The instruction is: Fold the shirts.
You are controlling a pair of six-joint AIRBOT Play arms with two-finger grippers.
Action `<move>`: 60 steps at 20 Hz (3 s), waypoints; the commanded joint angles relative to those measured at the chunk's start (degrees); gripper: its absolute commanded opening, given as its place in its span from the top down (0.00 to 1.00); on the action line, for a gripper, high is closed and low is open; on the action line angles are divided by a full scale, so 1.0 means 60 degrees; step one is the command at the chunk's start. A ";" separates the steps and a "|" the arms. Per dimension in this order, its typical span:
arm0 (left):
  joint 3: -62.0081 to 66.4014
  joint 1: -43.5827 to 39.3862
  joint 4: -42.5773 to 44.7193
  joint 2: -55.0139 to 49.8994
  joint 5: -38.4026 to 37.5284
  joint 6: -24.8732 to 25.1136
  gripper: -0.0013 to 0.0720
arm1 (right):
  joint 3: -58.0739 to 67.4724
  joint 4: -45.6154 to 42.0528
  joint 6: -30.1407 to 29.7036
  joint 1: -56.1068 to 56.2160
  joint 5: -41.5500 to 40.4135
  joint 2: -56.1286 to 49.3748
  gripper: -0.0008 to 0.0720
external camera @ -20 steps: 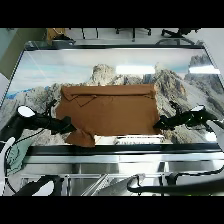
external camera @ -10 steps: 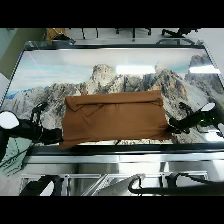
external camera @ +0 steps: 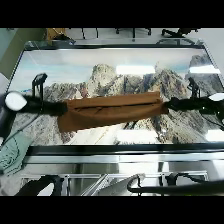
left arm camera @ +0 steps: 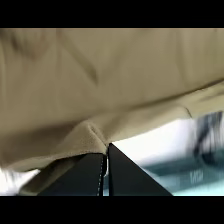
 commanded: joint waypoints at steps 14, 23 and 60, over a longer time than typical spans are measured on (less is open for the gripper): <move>0.6473 -0.0295 -0.0022 -0.7661 -0.0517 0.0262 0.07 | 0.3468 -0.1096 -0.1209 0.0390 -0.1530 -0.3694 0.27; 0.8419 -0.0299 -0.0630 -0.7654 -0.2433 0.0244 0.07 | 0.3632 -0.0605 -0.1228 0.0492 -0.0331 -0.4980 0.32; 0.8382 0.1752 -0.7643 -0.2634 -0.1708 0.1483 0.95 | 0.6393 0.1475 0.0856 0.7737 -0.0998 -0.4127 0.97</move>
